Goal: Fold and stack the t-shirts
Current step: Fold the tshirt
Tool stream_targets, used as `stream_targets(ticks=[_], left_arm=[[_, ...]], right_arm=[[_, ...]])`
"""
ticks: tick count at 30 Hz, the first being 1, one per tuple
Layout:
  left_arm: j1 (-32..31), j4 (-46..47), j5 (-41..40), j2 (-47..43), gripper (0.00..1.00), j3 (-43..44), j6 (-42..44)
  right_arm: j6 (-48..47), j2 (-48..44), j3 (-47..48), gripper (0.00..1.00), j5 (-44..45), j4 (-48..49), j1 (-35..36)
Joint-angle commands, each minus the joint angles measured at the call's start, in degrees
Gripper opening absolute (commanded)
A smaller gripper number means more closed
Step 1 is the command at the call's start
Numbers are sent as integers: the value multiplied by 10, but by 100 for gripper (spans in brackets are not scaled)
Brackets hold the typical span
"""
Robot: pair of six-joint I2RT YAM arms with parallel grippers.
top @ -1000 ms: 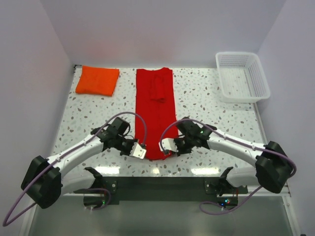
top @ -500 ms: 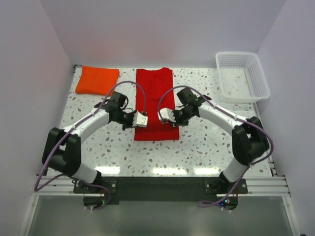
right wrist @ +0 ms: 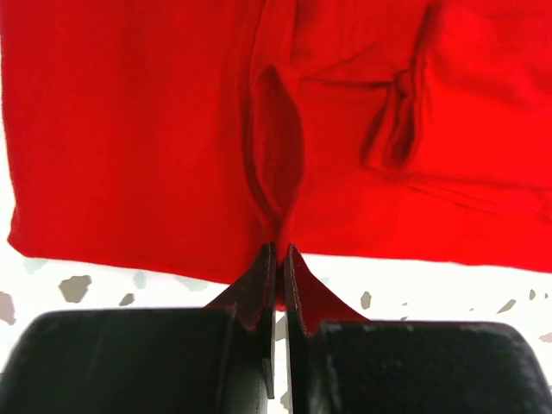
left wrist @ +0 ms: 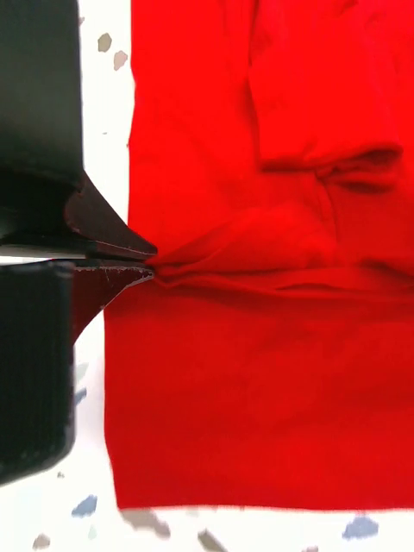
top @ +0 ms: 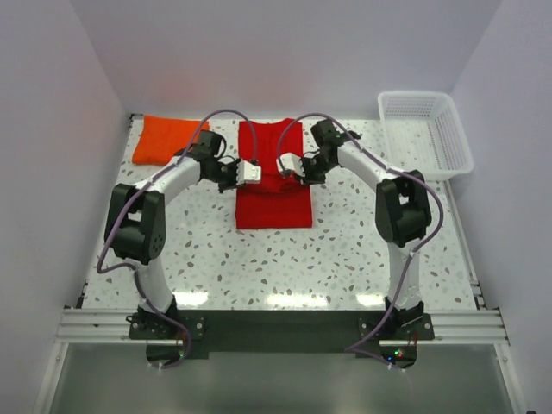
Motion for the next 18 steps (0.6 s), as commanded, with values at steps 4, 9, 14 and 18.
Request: stream_targets(ticks=[4, 9, 14, 18], left_arm=[[16, 38, 3, 34, 0, 59, 21], [19, 44, 10, 67, 0, 94, 27], [25, 72, 4, 89, 0, 100, 25], [31, 84, -2, 107, 0, 111, 18]], right_arm=[[-31, 52, 91, 0, -28, -26, -14], [-32, 96, 157, 0, -34, -38, -18], [-33, 126, 186, 0, -26, -35, -19], [-24, 134, 188, 0, -14, -18, -19]])
